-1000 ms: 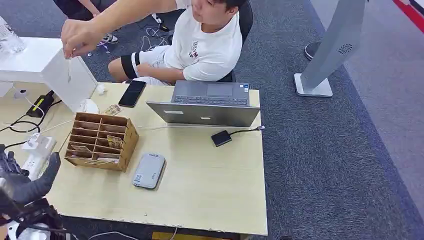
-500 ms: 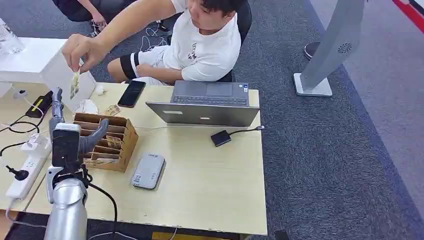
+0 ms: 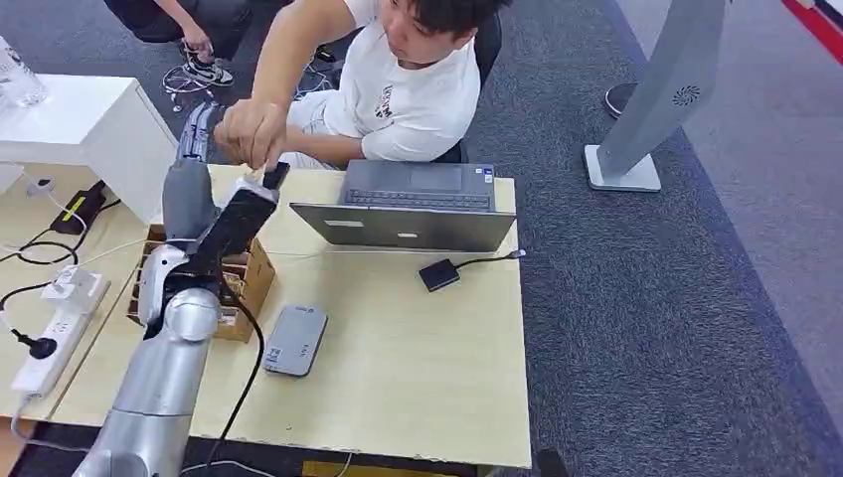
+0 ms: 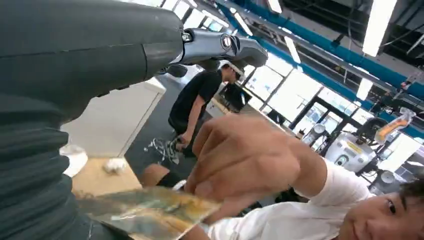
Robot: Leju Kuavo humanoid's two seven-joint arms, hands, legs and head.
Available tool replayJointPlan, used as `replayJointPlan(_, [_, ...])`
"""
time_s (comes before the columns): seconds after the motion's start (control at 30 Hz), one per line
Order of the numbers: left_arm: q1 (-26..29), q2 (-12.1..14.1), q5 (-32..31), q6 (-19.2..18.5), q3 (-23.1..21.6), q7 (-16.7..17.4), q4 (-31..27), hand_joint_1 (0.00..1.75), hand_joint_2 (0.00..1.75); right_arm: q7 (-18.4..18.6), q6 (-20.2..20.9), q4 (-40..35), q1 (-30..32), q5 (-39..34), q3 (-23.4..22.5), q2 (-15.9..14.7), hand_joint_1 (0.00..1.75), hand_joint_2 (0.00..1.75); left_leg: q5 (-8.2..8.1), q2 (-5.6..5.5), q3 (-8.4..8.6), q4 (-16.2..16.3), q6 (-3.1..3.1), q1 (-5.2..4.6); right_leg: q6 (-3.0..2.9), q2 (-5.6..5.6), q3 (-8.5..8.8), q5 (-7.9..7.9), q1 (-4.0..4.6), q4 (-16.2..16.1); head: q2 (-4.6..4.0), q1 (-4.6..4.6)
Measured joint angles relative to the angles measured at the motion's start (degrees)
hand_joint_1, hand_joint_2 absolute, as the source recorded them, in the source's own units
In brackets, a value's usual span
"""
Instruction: Pass the card to the sensor for recognition and then transmit it.
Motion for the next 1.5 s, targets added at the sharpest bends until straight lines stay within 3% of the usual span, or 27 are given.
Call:
replayJointPlan(0.37, [-10.62, 4.06, -12.92, 1.60, -10.64, 7.19, 7.67, 0.00, 1.75, 2.36, 3.26, 0.28, -1.56, 3.37, 1.68, -0.09, 0.00, 1.75, 0.02, 0.04, -0.02, 0.04, -0.01, 0.00, -0.02, 0.03, -0.01, 0.02, 0.00, 0.07, 0.00, 0.02])
replayJointPlan(0.63, [-14.85, 5.75, -18.57, 2.62, -14.68, 10.58, 11.56, 0.00, 1.75, 3.52, 4.74, 0.55, -2.10, 5.00, 2.80, -0.37, 0.00, 1.75, 0.03, 0.06, -0.03, 0.06, -0.02, 0.01, -0.02, 0.05, -0.04, 0.03, 0.01, 0.08, 0.00, -0.02])
replayJointPlan(0.9, [-16.28, 6.32, -18.97, 3.04, -16.56, 11.04, 13.55, 0.00, 1.75, 3.91, 5.68, 0.85, -2.36, 5.77, 3.19, -0.57, 0.00, 1.75, 0.03, 0.05, -0.04, 0.06, -0.02, 0.01, -0.02, 0.04, -0.04, 0.02, 0.01, 0.08, 0.00, -0.02])
replayJointPlan(0.93, [-16.34, 6.32, -18.97, 3.04, -16.67, 11.04, 13.70, 1.75, 1.75, 4.04, 5.68, 0.85, -2.36, 5.79, 3.26, -0.59, 0.00, 1.75, 0.03, 0.05, -0.04, 0.06, -0.02, 0.01, -0.02, 0.04, -0.04, 0.03, 0.01, 0.08, 0.00, -0.02])
replayJointPlan(1.5, [-16.91, 6.27, -16.78, 2.95, -17.39, 10.34, 15.58, 1.75, 1.75, 3.87, 7.21, 0.94, -2.36, 6.95, 4.50, -1.05, 0.00, 1.75, 0.03, 0.05, -0.04, 0.06, -0.02, 0.01, -0.02, 0.05, -0.04, 0.02, 0.01, 0.08, 0.00, -0.02])
